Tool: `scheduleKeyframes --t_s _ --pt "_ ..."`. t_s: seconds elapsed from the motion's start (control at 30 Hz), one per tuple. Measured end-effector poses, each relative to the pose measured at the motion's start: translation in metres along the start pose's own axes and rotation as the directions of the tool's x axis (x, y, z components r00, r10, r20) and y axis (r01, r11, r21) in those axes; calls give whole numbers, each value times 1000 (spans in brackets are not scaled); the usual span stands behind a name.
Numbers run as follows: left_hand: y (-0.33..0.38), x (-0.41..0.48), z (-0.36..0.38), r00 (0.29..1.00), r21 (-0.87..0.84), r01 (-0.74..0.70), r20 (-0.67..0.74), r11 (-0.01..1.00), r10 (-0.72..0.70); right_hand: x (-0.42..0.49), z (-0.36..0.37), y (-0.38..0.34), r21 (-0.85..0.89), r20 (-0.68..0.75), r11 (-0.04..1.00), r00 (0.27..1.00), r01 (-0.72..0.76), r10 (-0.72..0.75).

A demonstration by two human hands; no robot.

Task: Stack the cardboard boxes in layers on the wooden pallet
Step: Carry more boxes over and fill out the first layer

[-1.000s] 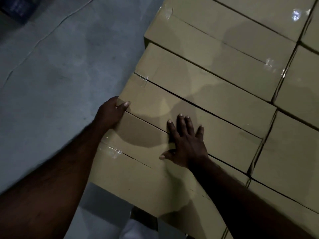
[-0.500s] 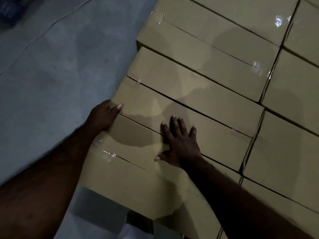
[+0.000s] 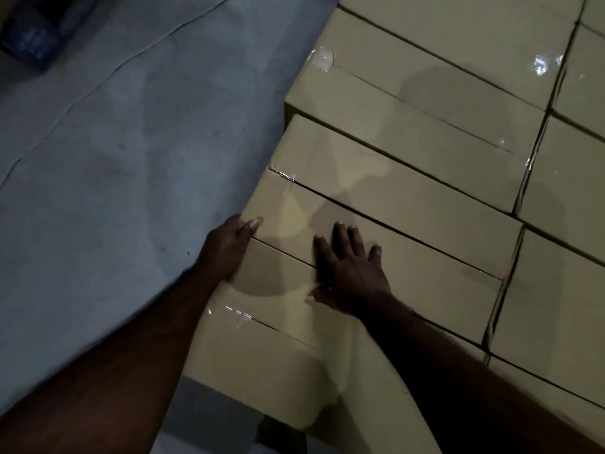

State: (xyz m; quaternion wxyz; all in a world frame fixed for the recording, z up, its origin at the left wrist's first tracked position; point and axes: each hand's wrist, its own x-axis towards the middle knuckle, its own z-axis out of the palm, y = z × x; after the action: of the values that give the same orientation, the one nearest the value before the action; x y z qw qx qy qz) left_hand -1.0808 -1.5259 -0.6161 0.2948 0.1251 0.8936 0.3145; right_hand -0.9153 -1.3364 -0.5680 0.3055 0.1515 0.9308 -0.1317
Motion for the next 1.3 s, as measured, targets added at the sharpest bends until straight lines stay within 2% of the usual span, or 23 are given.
scheduleKeyframes --t_s 0.23,0.47,0.73,0.9,1.0,1.1,1.17,1.3 --pt "1 1 3 998 -9 -46 49 999 47 -6 2 6 31 35 999 999 -32 31" --pt "3 -3 11 999 -40 -39 -8 998 38 -8 3 9 29 23 1000 1000 -11 10" --pt "5 -7 17 1000 16 -5 -26 1000 6 -11 7 13 18 24 1000 1000 9 -10" --pt "11 -8 13 1000 51 13 27 999 -14 -14 6 15 22 36 1000 999 14 -15" --pt "18 -1 3 990 74 26 139 997 -36 -12 -1 13 31 50 999 999 13 -15" --pt "33 15 -11 972 72 55 223 996 -70 -4 -17 14 33 -92 999 995 28 -25" --pt "48 37 -22 983 40 89 157 995 -94 7 -30 17 53 -203 999 979 8 3" --pt "93 93 -35 1000 -114 4 25 993 -1 44 -55 31 70 -360 997 931 -42 65"
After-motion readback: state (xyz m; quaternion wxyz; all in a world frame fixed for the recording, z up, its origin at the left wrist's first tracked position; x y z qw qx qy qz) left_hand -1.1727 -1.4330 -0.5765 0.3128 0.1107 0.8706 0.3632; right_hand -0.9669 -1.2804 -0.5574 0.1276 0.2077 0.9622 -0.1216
